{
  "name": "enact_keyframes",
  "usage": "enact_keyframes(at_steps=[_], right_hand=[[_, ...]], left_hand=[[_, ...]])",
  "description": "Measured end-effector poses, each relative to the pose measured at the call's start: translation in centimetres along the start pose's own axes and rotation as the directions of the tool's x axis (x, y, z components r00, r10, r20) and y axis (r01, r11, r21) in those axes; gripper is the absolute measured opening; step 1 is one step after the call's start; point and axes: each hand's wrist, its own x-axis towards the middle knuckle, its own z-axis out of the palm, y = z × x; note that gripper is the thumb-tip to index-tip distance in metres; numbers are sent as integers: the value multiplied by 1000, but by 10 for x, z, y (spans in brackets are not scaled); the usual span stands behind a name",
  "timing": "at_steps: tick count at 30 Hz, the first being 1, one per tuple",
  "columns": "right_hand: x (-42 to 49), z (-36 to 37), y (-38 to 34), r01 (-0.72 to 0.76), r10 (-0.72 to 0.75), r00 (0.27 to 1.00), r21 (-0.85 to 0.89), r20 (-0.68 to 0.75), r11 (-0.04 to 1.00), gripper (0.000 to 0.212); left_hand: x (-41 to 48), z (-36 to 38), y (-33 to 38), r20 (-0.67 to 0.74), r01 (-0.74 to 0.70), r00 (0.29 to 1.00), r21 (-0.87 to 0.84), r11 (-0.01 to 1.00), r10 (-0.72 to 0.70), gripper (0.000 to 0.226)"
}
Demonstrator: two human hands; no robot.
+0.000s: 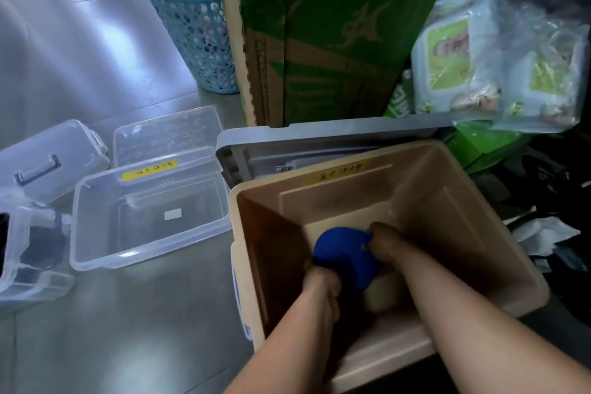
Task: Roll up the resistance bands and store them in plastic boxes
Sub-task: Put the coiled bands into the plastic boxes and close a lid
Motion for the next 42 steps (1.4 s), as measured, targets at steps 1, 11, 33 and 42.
enact_keyframes(at_steps=[1,11,33,42], right_hand=[[5,4,3,-2,2,1000,-30,-1,1000,36],[33,17,-2,105,-95,985,66,-142,992,37],[-88,13,-12,146,-20,927,310,-375,940,44],[-325,-27,-3,245,-100,902,306,-420,920,34]], left_hand=[[1,0,-1,15,5,1000,50,999,-6,36],[32,4,-9,-22,-158,988,-150,976,156,24],[-81,-28,20,83,-442,870,571,692,487,67],[-286,-107,-2,244,-435,820,853,287,519,60]])
